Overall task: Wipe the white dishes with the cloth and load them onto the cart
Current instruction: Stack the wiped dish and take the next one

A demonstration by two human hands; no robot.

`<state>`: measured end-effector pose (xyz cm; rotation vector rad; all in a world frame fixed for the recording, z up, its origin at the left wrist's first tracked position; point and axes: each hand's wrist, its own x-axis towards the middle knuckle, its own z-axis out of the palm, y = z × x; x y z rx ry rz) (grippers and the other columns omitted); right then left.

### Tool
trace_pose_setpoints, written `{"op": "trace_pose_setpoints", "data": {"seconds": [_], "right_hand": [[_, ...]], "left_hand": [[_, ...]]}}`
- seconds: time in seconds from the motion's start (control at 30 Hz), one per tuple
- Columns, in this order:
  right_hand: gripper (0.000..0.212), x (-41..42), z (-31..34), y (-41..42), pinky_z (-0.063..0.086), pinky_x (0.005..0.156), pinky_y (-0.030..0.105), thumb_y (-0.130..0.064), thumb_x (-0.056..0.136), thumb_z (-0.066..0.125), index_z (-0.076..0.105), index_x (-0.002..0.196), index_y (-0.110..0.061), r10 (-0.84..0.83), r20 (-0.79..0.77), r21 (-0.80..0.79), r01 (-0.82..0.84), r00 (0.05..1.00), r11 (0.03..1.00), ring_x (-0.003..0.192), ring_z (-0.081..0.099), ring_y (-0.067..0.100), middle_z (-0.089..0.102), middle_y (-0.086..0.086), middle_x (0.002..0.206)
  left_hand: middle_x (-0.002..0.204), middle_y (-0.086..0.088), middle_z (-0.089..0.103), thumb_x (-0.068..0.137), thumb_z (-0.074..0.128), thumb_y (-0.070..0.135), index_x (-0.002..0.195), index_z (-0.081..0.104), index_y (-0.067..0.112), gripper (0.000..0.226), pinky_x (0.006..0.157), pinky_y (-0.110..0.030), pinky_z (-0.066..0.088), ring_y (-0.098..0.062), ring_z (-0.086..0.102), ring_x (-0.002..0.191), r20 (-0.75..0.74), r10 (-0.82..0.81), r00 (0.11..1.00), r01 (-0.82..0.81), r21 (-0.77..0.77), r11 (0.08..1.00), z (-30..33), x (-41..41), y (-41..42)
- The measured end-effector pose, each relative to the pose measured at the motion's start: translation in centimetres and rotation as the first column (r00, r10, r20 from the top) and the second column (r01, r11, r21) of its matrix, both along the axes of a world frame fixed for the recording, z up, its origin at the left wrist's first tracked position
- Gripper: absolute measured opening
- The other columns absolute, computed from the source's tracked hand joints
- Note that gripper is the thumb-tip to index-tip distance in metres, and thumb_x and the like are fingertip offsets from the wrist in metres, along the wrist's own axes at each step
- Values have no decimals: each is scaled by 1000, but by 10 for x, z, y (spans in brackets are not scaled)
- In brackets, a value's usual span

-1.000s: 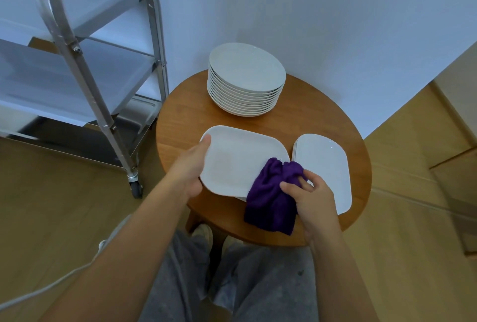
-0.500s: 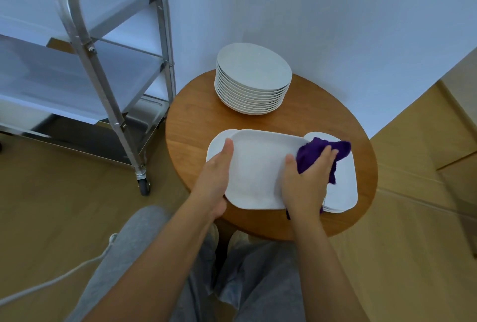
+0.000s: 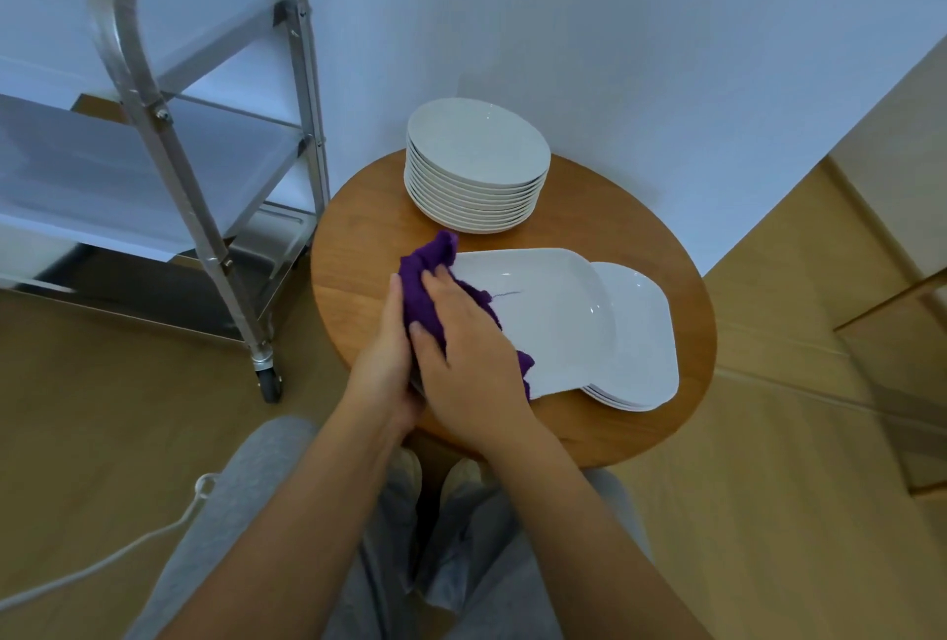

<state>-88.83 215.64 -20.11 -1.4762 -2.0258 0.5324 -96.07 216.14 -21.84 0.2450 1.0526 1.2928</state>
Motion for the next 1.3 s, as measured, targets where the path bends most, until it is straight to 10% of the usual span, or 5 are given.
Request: {"op": "trace_pose_setpoints", "data": {"seconds": [0.33, 0.73, 0.9, 1.17, 1.3], "right_hand": [[37, 42, 18, -27, 27, 91, 12, -24, 86, 54, 61, 121, -18, 259, 211, 56, -276, 943, 960, 111, 56, 13, 64, -4, 122], [49, 112, 6, -41, 42, 92, 26, -9, 86, 58, 50, 133, -15, -96, 226, 63, 83, 969, 995, 118, 52, 21, 56, 4, 132], [44, 108, 41, -37, 46, 80, 14, -6, 94, 46, 42, 134, -22, -288, -239, -48, 285, 927, 957, 106, 51, 9, 53, 1, 128], [67, 56, 68, -30, 29, 110, 29, -30, 90, 59, 23, 146, -30, 335, 121, -131, -319, 935, 939, 132, 29, 7, 29, -9, 148], [91, 62, 82, -7, 47, 90, 26, -42, 62, 82, 26, 133, -49, 555, 217, -504, -395, 803, 768, 112, 45, 5, 43, -20, 129]], "left_hand": [[76, -8, 74, 72, 53, 70, 92, 58, 18, 56, 57, -39, 58, -28, 72, 68, 81, 30, 996, -25, -61, 998, 2, -11, -6], [105, -6, 71, 72, 42, 70, 108, 63, 29, 59, 87, -53, 52, -32, 67, 97, -157, -126, 979, 140, 82, 987, 14, -17, -28], [117, -2, 64, 85, 40, 64, 118, 56, 24, 55, 91, -47, 50, -30, 61, 108, -270, -111, 956, 115, 0, 993, 21, -6, -45], [103, -7, 69, 69, 36, 73, 107, 62, 28, 65, 96, -48, 47, -25, 64, 99, -430, -261, 864, 322, 74, 944, 37, 4, -69], [95, -6, 73, 51, 45, 78, 95, 67, 26, 71, 96, -50, 46, -26, 67, 96, -417, -344, 841, 400, 52, 915, 27, -6, -82]]}}
